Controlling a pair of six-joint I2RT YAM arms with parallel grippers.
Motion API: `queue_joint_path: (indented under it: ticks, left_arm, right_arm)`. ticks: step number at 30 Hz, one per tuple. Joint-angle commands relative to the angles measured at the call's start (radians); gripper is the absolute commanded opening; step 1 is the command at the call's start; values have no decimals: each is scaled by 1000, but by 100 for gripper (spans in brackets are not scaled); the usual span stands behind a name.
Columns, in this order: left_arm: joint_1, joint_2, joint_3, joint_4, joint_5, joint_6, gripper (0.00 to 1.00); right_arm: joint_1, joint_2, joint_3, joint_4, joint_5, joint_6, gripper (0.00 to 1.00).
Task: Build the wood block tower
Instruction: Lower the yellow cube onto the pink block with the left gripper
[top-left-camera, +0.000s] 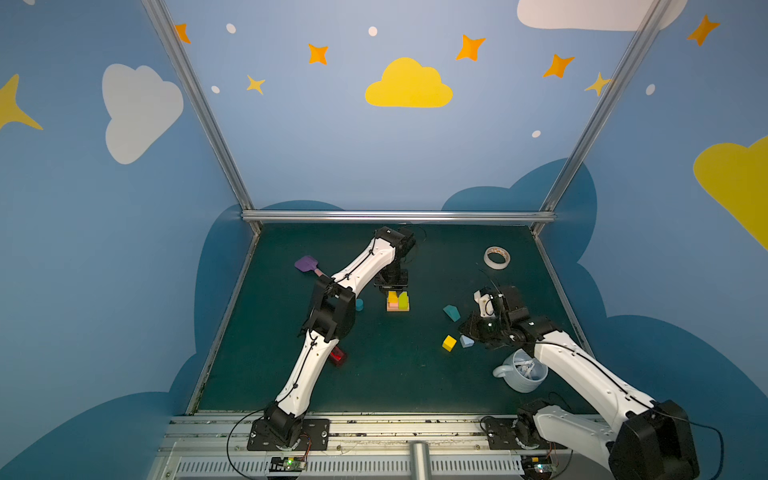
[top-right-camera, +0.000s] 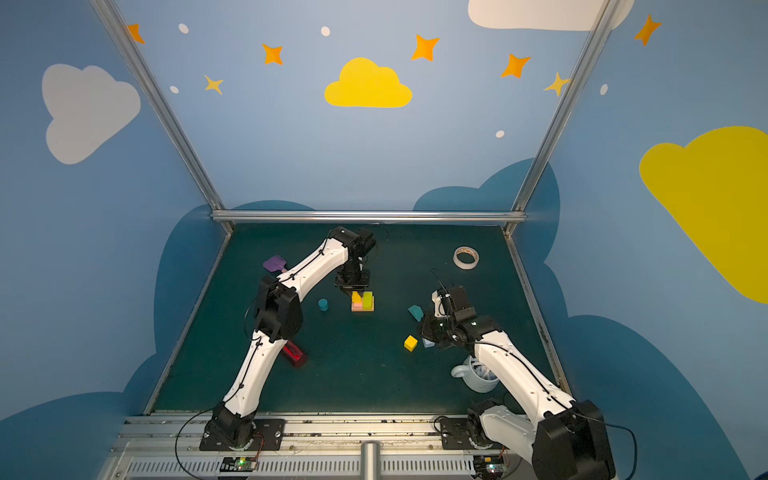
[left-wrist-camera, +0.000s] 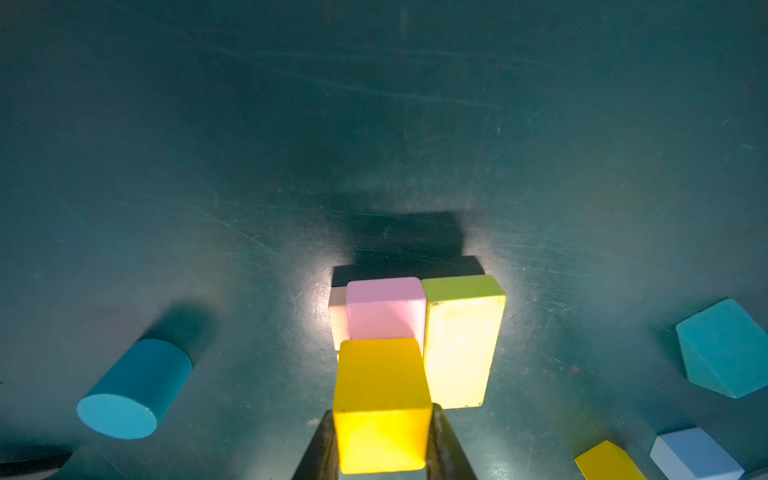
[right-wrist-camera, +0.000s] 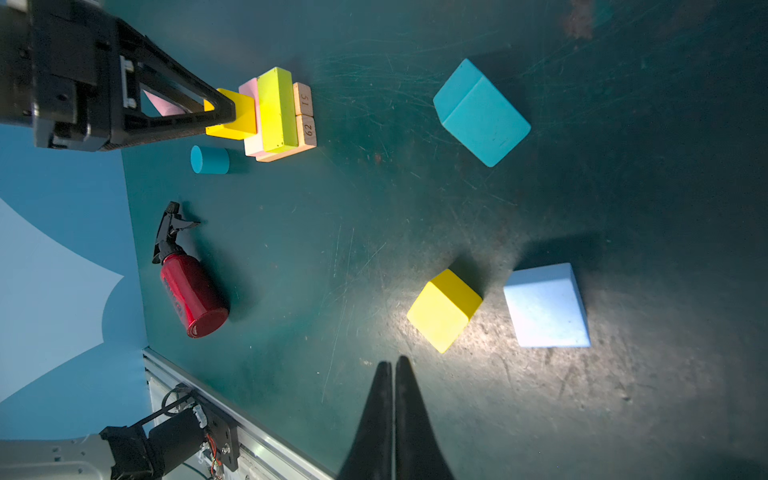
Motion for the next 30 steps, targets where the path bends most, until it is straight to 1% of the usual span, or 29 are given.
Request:
queue_joint_path:
  ticks: [1,14,15,30]
  left_arm:
    - [-1,19,18,-9,10,-13,13]
    - [-5,38,48,-23,16,-22,15]
    - [-7,40,50,-24,16,-22,15]
    - [-7,33,65,-54,-50,-35,16]
  right_arm:
    - [-6,-8,-15,10,-10,2,6]
    - [-9,-10,-14,20,-14,5,6]
    - [-9,-11,-38,19,-12,5,6]
    - [-12,-4,-46,34,-21,9,6]
